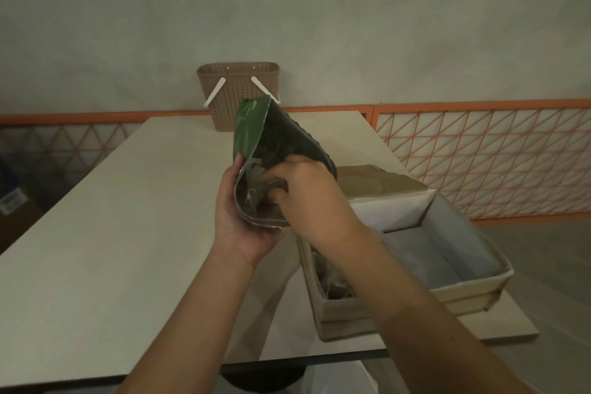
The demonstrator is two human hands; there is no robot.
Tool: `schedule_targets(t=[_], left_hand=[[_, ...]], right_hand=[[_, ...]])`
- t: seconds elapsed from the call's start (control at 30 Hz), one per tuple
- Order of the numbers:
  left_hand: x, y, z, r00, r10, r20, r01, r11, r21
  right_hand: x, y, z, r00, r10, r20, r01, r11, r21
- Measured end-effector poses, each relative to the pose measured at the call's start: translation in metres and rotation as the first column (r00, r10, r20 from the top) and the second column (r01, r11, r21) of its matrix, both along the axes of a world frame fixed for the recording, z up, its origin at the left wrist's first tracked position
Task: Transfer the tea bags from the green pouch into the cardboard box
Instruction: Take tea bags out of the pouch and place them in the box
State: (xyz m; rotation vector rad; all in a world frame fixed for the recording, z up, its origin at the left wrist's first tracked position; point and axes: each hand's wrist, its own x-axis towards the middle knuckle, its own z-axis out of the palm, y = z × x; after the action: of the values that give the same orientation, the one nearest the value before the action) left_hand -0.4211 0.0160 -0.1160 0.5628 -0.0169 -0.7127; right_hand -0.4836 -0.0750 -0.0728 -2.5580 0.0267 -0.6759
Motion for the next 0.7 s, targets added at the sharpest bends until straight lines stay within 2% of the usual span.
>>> schedule_targets(t=[0.17, 0.3, 0.37, 0.43, 0.5, 0.57, 0.63, 0.7], left_hand=[[-0.003, -0.003, 0.006, 1.0, -0.021, 0.0, 0.021, 0.999, -0.024], [-0.001, -0.004, 0.007, 0.998, -0.055, 0.016, 0.055, 0.998, -0.03], [0.0, -0.005, 0.006, 0.997, -0.07, 0.033, 0.072, 0.996, -0.06], [0.001, -0.006, 0.004, 0.997, -0.068, 0.04, 0.072, 0.993, -0.09], [0.0, -0.007, 0.003, 0.997, -0.065, 0.045, 0.07, 0.991, -0.114], [-0.003, -0.01, 0.005, 0.997, -0.059, 0.054, 0.065, 0.99, -0.122], [-0.006, -0.012, 0.007, 0.996, -0.05, 0.072, 0.058, 0.992, -0.116], [-0.006, -0.013, 0.007, 0.994, -0.046, 0.098, 0.057, 0.992, -0.115]], right_hand=[[-0.018, -0.016, 0.006, 0.972, -0.042, 0.232, 0.011, 0.991, 0.133], [-0.04, -0.036, 0.017, 0.955, -0.064, 0.291, -0.042, 0.938, 0.345], [-0.049, -0.047, 0.023, 0.955, -0.072, 0.288, -0.088, 0.859, 0.505], [-0.059, -0.056, 0.027, 0.958, -0.069, 0.277, -0.137, 0.74, 0.659], [-0.069, -0.064, 0.028, 0.961, -0.059, 0.271, -0.174, 0.633, 0.754], [-0.078, -0.073, 0.025, 0.966, -0.068, 0.251, -0.167, 0.58, 0.797], [-0.085, -0.085, 0.015, 0.987, -0.085, 0.136, -0.052, 0.63, 0.775], [-0.088, -0.097, -0.001, 0.994, -0.103, -0.041, 0.104, 0.737, 0.667]])
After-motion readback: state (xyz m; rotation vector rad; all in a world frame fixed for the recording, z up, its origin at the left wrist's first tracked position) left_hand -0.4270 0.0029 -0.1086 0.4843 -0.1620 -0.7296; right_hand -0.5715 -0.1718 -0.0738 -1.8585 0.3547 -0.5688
